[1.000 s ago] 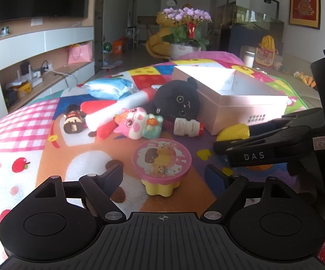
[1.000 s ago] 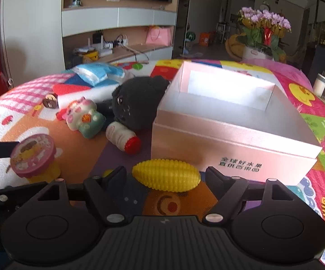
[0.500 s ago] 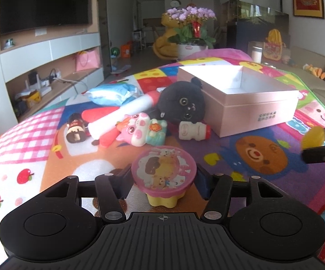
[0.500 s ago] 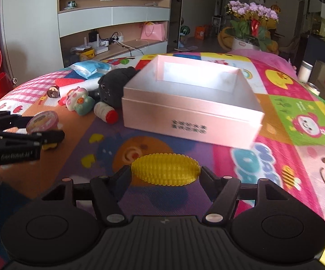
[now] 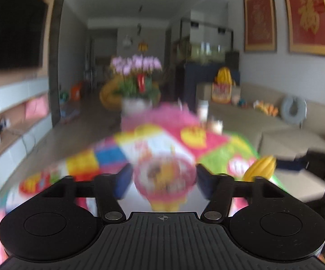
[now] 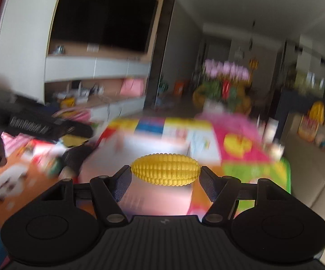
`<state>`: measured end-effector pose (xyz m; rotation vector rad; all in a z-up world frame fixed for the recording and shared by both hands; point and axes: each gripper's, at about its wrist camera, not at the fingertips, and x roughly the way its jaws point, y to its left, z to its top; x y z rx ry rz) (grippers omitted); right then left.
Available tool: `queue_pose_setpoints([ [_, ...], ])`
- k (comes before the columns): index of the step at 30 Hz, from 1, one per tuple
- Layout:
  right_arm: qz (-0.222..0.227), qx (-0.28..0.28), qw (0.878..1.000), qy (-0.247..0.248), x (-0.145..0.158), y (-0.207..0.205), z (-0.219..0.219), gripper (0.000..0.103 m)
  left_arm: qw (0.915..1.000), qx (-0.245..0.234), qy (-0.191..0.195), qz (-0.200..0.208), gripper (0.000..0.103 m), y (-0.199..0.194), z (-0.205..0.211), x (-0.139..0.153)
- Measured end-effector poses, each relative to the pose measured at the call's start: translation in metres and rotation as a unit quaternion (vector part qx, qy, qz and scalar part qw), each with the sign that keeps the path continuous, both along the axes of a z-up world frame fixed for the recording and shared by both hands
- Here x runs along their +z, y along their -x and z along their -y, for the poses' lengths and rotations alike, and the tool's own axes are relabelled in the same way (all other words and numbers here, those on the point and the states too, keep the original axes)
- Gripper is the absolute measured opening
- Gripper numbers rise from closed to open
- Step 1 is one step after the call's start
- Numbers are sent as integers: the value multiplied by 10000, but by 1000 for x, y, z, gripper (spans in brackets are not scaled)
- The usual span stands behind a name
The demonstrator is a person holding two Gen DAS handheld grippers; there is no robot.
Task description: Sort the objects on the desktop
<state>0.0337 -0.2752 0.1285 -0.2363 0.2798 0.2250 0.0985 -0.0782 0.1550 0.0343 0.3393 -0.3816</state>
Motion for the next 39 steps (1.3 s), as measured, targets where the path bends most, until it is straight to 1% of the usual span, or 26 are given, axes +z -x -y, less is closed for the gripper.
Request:
queue_pose_setpoints([
  [1,124,29,9999,17,2,-12,-4,70,9998,109,72,120,94,-9,-1,10],
  [2,132,-7,9999,61,3,-23,-7,79,9993,249,143,225,97,-14,-5,17],
  [4,62,-79,9999,46,1,-35,-10,84,9982,487,168,320,98,-15,-20,20],
  [5,-10,-42,10000,15,-2,-37,-10,85,9975,616,162,318,102,-13,-27,15],
  [6,-104,-16,9999,-41,-7,-37,-9,86,9966,757,151,273,102,-9,-35,6],
  [7,-209,-18,9997,-110,-13,-36,-9,89,9960,875,87,142,102,-5,-43,-7],
  [9,-458,-22,9988,-177,-25,-34,-10,93,9944,1030,-135,-171,103,4,-55,-37],
  [12,-792,-4,9968,-89,-41,-33,-18,96,9893,1253,-478,-580,103,26,-69,-84],
  [15,-945,94,9955,-18,-50,-28,-31,99,9830,1466,-585,-939,103,50,-84,-119],
  [18,-983,276,9947,98,-54,-22,-48,99,9757,1785,-544,-1151,103,67,-104,-135],
  [21,-991,528,9935,207,-58,-15,-74,99,9665,2180,-463,-1271,103,78,-129,-138],
  [22,-970,614,9930,295,-60,-12,-84,97,9636,2300,-436,-1288,103,80,-133,-139],
  [24,-921,824,9908,544,-65,-7,-106,87,9588,2494,-273,-1332,103,86,-146,-140],
  [26,-937,1045,9863,872,-68,-6,-132,61,9536,2653,-59,-1419,103,89,-159,-141],
  [28,-992,1186,9817,1109,-75,-9,-154,51,9507,2739,91,-1451,103,92,-170,-138],
  [31,-965,1207,9782,1386,-88,-16,-182,50,9502,2753,201,-1445,103,97,-178,-137],
  [33,-973,1136,9756,1608,-98,-23,-195,45,9514,2709,230,-1449,103,101,-181,-137],
  [35,-1053,1060,9727,1774,-108,-30,-204,37,9521,2675,246,-1462,103,104,-183,-137],
  [37,-1116,987,9718,1825,-114,-33,-208,33,9520,2666,256,-1482,103,104,-183,-138],
  [39,-1136,966,9725,1787,-113,-31,-205,27,9522,2640,267,-1512,103,104,-182,-139],
])
